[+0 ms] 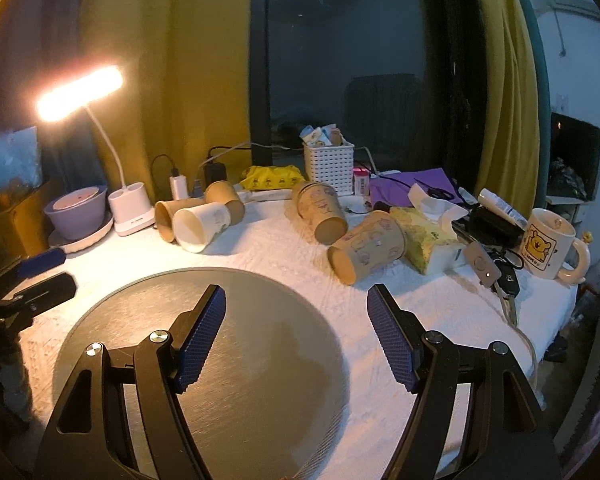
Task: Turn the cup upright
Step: 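Reach the right gripper to the tipped flower-print paper cup and grasp it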
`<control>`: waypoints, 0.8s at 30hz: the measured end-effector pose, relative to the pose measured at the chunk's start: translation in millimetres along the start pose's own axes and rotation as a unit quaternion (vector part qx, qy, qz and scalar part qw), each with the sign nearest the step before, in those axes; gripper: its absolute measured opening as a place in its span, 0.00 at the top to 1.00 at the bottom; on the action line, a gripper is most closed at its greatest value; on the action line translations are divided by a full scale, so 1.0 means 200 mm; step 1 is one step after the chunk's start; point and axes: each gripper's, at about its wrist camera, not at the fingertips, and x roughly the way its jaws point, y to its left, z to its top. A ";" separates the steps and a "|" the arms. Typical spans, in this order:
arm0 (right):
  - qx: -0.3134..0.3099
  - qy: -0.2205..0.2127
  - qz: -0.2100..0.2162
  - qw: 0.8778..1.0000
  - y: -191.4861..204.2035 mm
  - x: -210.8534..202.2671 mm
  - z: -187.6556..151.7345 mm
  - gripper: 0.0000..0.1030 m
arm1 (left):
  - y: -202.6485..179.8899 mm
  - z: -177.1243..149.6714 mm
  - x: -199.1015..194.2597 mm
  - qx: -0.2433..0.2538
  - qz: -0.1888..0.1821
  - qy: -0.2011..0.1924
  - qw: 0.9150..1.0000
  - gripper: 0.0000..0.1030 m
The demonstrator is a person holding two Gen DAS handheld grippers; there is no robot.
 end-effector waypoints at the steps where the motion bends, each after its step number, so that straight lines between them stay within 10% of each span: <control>1: 0.003 0.001 0.003 1.000 -0.04 0.03 0.00 0.26 | 0.01 0.00 0.03 -0.003 0.001 0.007 1.000 0.15; 7: 0.004 0.002 0.011 1.000 -0.22 0.18 0.09 0.26 | -0.05 0.04 0.20 0.008 0.068 0.052 0.996 0.15; 24: 0.028 0.057 0.052 0.997 -0.70 0.64 0.36 0.26 | -0.35 0.49 1.01 -0.034 0.050 0.159 0.985 0.15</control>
